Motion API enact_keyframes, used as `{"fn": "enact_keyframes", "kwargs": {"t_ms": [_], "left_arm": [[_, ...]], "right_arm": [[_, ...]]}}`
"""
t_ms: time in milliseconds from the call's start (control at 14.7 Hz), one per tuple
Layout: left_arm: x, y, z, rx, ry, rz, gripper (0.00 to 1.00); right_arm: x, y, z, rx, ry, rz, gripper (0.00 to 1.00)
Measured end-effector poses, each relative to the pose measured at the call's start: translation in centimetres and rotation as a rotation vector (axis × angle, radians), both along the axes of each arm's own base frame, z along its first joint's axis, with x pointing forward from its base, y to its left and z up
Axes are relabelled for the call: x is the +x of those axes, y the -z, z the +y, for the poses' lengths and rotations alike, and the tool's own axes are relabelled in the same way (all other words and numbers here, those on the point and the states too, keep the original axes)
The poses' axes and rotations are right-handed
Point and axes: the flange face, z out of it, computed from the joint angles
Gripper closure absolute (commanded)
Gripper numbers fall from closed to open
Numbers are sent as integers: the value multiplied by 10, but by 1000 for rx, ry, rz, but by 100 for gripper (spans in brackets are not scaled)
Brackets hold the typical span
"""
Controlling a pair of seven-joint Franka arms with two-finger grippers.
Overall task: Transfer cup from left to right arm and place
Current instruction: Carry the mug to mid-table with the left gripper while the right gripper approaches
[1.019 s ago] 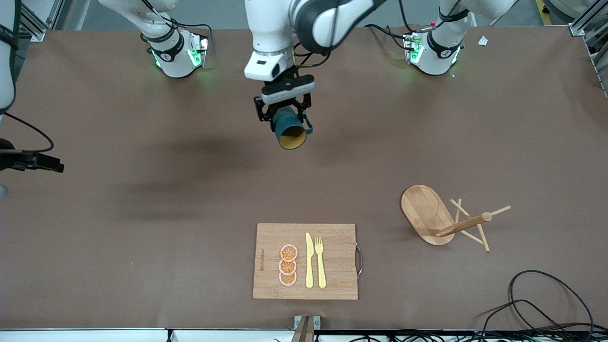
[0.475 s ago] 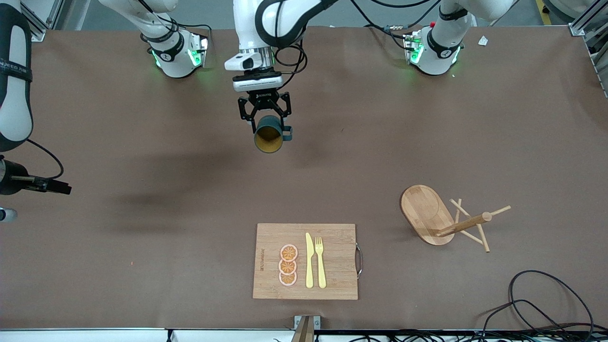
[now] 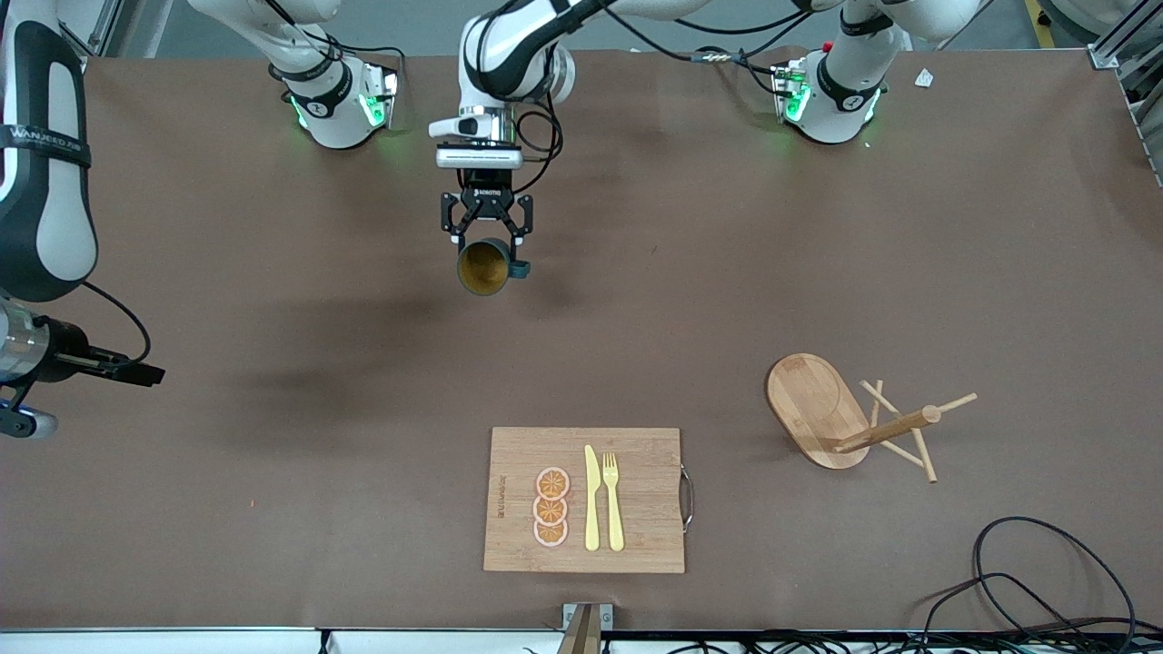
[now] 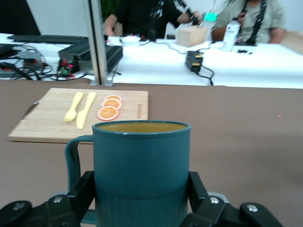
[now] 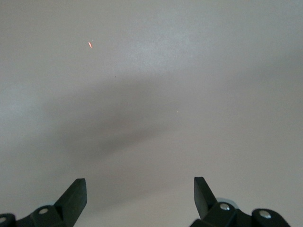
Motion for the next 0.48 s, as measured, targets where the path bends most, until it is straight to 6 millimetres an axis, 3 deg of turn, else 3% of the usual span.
{"fn": "enact_keyframes", "kwargs": {"t_ms": [272, 475], "left_arm": [[0, 85, 7, -35, 110, -132, 39], [2, 128, 16, -7, 146, -196, 40]], "right_arm": [[2, 13, 12, 39, 70, 7, 0], [2, 18, 22, 36, 148, 15, 0]]}}
